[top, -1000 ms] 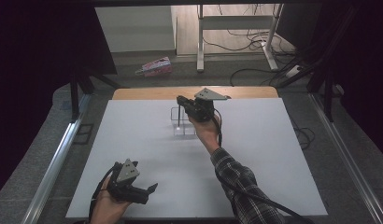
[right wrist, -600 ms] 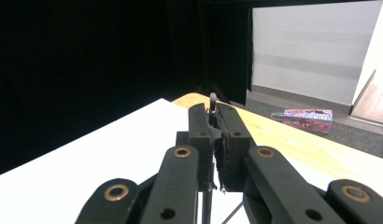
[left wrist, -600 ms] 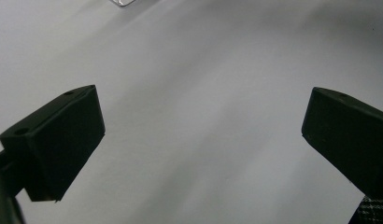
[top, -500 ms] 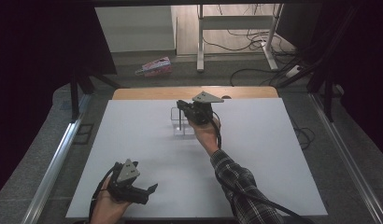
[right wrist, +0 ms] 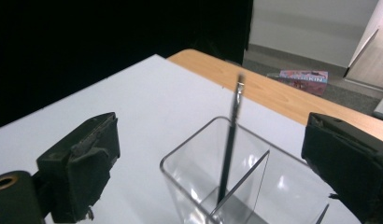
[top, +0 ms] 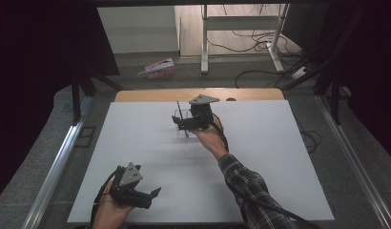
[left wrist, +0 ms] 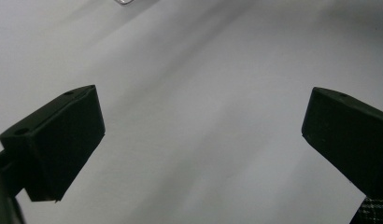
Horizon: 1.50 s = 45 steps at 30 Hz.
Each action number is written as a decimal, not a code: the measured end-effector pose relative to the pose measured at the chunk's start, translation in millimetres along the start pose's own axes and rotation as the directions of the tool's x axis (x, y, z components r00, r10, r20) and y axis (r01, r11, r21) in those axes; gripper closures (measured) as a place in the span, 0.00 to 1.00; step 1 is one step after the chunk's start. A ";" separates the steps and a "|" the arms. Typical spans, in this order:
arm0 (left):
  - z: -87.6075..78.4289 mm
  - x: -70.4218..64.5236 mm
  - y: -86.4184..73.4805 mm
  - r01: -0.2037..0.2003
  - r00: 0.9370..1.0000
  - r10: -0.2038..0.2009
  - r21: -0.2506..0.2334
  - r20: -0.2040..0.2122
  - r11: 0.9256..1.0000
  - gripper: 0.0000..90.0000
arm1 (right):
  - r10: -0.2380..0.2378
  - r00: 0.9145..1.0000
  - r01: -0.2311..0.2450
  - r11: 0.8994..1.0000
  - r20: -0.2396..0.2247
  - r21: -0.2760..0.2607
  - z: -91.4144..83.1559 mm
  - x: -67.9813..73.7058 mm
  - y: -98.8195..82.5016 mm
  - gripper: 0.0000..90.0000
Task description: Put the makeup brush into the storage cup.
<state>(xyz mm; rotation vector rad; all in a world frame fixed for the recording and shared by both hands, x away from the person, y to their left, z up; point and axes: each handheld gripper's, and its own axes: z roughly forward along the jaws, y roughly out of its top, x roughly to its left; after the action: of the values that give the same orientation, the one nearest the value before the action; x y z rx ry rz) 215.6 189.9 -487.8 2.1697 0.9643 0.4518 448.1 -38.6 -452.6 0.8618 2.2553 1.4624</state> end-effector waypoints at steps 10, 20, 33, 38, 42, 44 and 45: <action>0.3 1.7 -0.6 0.016 1.000 -0.016 0.003 0.002 1.000 0.00 | -0.045 0.999 0.046 0.996 -0.008 0.074 -5.9 4.8 -1.8 0.03; 0.1 4.1 -1.6 0.047 0.999 -0.046 -0.016 0.029 0.999 0.00 | -0.047 0.998 0.052 0.990 -0.036 0.135 -16.9 4.3 -3.5 0.03; 0.4 5.8 -2.7 0.057 0.997 -0.056 -0.021 0.046 0.998 0.00 | -0.064 0.996 0.075 0.976 -0.061 0.206 -34.4 8.4 -3.7 0.03; 0.8 7.2 -3.2 0.064 0.996 -0.063 -0.018 0.057 0.998 0.00 | -0.061 0.996 0.074 0.974 -0.065 0.215 -42.4 9.4 -4.8 0.03; 0.6 8.0 -3.6 0.061 0.996 -0.060 -0.021 0.060 0.998 0.01 | -0.062 0.996 0.075 0.973 -0.068 0.216 -48.0 10.3 -6.8 0.03; 0.6 9.0 -4.0 0.059 0.996 -0.057 -0.021 0.063 0.998 0.01 | -0.068 0.995 0.082 0.972 -0.073 0.222 -50.0 10.4 -8.6 0.03; 0.3 9.7 -4.3 0.052 0.997 -0.051 -0.020 0.063 0.998 0.01 | -0.071 0.995 0.086 0.971 -0.073 0.225 -51.0 10.6 -9.7 0.03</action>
<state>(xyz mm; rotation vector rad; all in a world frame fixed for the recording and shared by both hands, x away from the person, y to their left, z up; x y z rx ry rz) 220.1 199.0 -490.8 2.1221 0.9744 0.3665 408.5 -71.0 -439.1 0.7881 2.5111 1.2307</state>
